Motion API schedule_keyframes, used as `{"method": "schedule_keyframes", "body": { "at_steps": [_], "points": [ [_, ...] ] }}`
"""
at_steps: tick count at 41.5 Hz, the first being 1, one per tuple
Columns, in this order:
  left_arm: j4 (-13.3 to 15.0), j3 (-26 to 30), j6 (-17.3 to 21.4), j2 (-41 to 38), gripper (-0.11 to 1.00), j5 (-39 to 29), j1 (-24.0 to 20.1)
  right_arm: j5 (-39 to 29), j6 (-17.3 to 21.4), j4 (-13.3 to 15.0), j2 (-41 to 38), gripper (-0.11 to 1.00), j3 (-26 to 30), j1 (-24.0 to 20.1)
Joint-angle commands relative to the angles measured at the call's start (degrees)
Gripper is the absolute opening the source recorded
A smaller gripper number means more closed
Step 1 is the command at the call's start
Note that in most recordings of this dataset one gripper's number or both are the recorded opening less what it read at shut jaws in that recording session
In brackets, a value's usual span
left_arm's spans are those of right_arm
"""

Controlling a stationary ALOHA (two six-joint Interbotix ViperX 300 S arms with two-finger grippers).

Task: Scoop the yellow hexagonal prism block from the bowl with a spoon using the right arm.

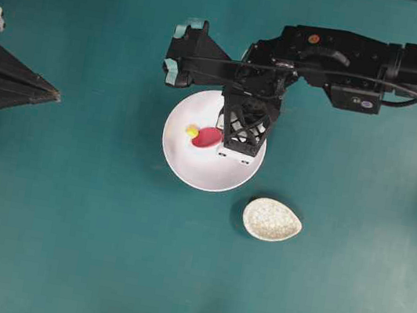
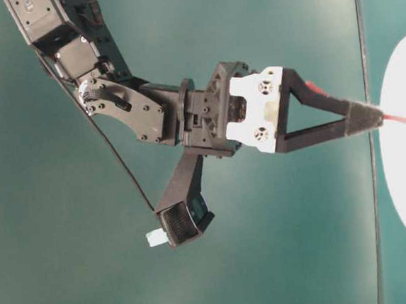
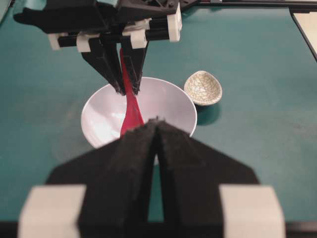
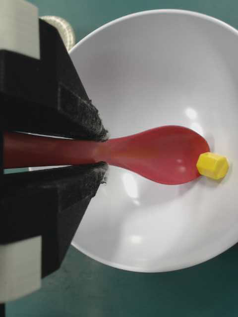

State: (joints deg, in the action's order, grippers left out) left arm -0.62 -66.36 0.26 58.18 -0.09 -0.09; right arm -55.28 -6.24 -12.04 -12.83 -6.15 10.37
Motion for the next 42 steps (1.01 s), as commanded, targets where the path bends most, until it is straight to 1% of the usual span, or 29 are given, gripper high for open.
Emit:
{"method": "schedule_keyframes", "body": {
  "at_steps": [1, 26, 33, 42],
  "points": [
    [-0.2, 1.2, 0.0, -0.3, 0.02, 0.1, -0.1, 0.7, 0.2, 0.2, 1.2, 0.24, 0.5, -0.2],
    [-0.2, 1.2, 0.0, -0.3, 0.02, 0.1, -0.1, 3.2, 0.8, 0.3, 1.5, 0.24, 0.2, -0.2],
    [-0.2, 1.2, 0.1, -0.4, 0.02, 0.1, -0.1, 5.3, 1.0, 0.3, 2.6, 0.24, -1.8, -0.2],
    [-0.2, 1.1, 0.1, -0.4, 0.02, 0.0, -0.1, 10.5, 1.2, -0.1, 5.0, 0.24, -6.1, -0.2]
  ]
}}
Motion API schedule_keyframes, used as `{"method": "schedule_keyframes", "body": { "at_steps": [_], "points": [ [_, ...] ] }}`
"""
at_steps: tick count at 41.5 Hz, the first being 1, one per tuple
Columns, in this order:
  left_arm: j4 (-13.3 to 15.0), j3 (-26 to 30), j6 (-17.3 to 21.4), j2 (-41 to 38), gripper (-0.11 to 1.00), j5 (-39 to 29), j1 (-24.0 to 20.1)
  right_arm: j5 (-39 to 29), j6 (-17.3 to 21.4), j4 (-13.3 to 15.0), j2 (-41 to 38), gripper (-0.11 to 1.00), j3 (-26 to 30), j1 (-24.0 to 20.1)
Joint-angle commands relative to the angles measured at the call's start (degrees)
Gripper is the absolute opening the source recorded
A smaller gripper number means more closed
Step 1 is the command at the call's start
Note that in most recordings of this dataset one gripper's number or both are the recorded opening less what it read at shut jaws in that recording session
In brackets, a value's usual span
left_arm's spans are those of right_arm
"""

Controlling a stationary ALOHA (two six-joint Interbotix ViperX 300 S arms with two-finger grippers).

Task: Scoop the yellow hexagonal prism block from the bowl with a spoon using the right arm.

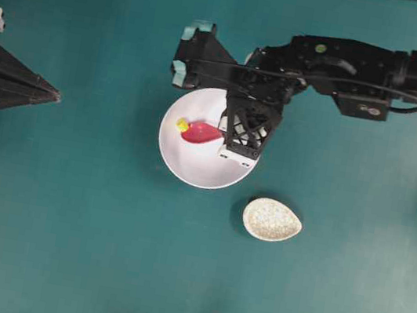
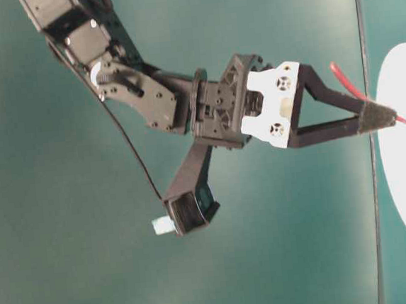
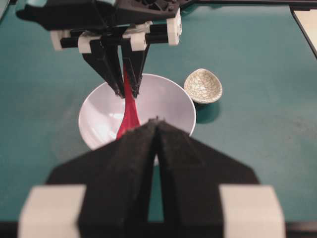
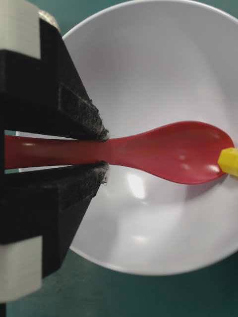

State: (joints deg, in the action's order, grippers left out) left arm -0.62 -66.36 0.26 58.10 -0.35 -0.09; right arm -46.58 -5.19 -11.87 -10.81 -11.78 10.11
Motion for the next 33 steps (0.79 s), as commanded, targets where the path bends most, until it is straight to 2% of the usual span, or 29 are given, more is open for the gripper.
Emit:
{"method": "schedule_keyframes", "body": {
  "at_steps": [1, 14, 33],
  "points": [
    [-0.2, 1.1, 0.1, -0.4, 0.02, 0.3, -0.1, 2.3, 0.4, -0.3, 3.2, 0.24, -0.8, 0.1],
    [-0.2, 1.1, 0.1, -0.5, 0.02, 0.3, -0.1, 8.1, 1.1, -0.6, 5.9, 0.24, -5.6, -0.1],
    [-0.3, 1.1, 0.1, -0.5, 0.02, 0.1, -0.1, 20.8, 1.1, -1.4, 10.9, 0.24, -14.3, -1.5]
  ]
}}
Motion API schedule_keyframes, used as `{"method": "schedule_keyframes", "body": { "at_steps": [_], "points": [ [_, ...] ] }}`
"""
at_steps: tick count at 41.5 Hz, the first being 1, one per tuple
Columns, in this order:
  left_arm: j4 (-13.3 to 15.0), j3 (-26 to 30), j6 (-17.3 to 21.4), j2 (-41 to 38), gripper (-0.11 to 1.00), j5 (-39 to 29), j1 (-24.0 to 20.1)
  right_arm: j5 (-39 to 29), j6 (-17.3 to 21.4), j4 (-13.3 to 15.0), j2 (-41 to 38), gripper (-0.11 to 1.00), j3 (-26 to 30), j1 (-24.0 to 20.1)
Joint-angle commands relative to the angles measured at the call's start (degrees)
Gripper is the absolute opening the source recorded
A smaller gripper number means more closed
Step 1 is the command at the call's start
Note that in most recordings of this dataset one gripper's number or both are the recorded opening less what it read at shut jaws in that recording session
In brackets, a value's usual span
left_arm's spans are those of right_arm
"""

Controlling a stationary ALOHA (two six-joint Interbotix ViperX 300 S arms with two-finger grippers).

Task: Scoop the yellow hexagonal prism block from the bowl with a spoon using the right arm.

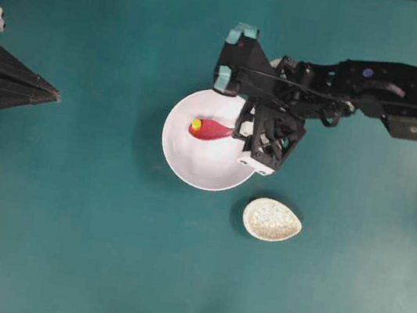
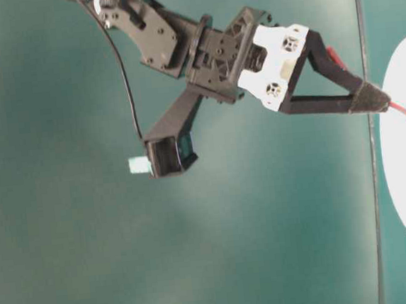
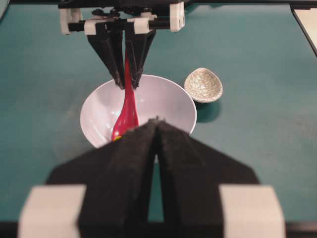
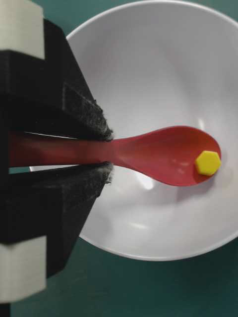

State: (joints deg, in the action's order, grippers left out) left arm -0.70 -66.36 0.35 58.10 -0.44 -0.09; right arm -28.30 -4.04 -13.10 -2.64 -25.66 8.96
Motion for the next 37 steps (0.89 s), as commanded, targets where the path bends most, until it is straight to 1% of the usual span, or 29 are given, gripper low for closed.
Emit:
{"method": "schedule_keyframes", "body": {
  "at_steps": [1, 25, 37],
  "points": [
    [-0.2, 1.1, 0.1, -0.6, 0.02, 0.2, -0.1, 3.2, 0.0, -0.2, 3.0, 0.24, -0.7, -0.4],
    [-0.2, 1.1, 0.0, -0.5, 0.02, 0.3, -0.1, 17.7, -0.1, -0.2, 8.1, 0.24, -9.1, -2.5],
    [-0.2, 1.1, 0.1, -0.6, 0.02, 0.2, -0.1, 28.0, -0.1, -0.2, 9.2, 0.24, -13.9, -4.0]
  ]
}}
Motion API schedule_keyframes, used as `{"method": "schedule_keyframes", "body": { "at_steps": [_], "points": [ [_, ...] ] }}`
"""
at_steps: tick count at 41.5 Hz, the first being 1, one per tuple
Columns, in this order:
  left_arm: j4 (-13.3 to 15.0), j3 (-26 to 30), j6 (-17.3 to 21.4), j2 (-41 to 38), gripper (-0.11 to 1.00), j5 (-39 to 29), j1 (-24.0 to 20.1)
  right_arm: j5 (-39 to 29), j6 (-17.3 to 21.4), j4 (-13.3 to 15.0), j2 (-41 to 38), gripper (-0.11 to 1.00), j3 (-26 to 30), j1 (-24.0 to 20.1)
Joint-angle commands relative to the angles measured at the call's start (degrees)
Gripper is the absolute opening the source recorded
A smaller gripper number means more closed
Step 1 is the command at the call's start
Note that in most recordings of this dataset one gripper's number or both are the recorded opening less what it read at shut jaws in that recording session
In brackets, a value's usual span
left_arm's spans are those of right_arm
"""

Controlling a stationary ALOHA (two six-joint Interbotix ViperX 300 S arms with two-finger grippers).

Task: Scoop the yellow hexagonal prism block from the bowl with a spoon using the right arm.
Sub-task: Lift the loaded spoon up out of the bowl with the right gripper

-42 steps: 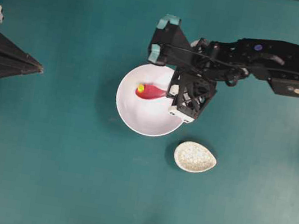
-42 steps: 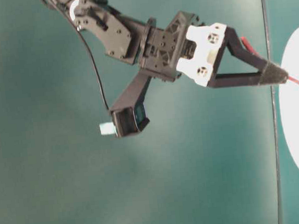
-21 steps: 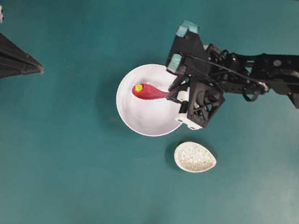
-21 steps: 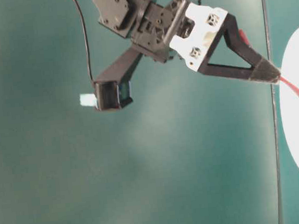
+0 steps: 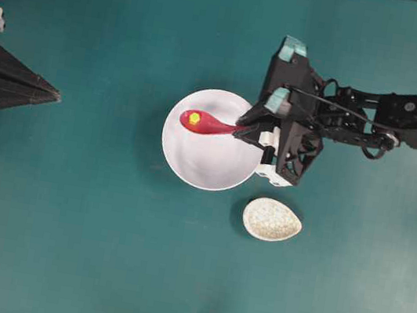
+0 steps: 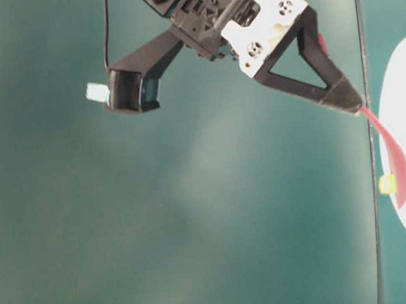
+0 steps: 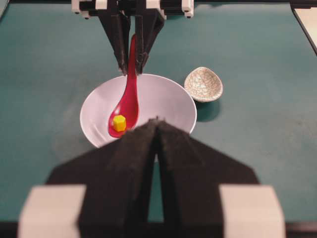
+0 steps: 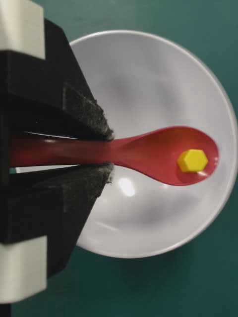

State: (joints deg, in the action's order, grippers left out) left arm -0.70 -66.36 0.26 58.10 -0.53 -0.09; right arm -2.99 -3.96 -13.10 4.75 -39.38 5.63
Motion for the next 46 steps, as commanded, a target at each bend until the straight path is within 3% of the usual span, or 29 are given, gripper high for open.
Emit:
{"method": "schedule_keyframes", "body": {
  "at_steps": [1, 23, 38, 46],
  "points": [
    [-0.2, 1.1, 0.1, -0.5, 0.02, 0.3, -0.1, 3.7, -0.2, -0.1, 1.9, 0.24, -0.6, -0.8],
    [-0.2, 1.1, 0.1, -0.5, 0.02, 0.3, -0.1, 15.3, -1.3, 1.9, 7.2, 0.24, -7.6, -1.8],
    [-0.2, 1.1, 0.1, -0.5, 0.02, -0.4, -0.1, 15.7, -4.6, 5.5, 13.4, 0.24, -8.0, -1.8],
    [-0.2, 1.2, 0.1, -0.4, 0.02, -0.4, -0.1, 13.1, -6.2, 6.1, 16.8, 0.24, -6.9, -1.8]
  ]
}}
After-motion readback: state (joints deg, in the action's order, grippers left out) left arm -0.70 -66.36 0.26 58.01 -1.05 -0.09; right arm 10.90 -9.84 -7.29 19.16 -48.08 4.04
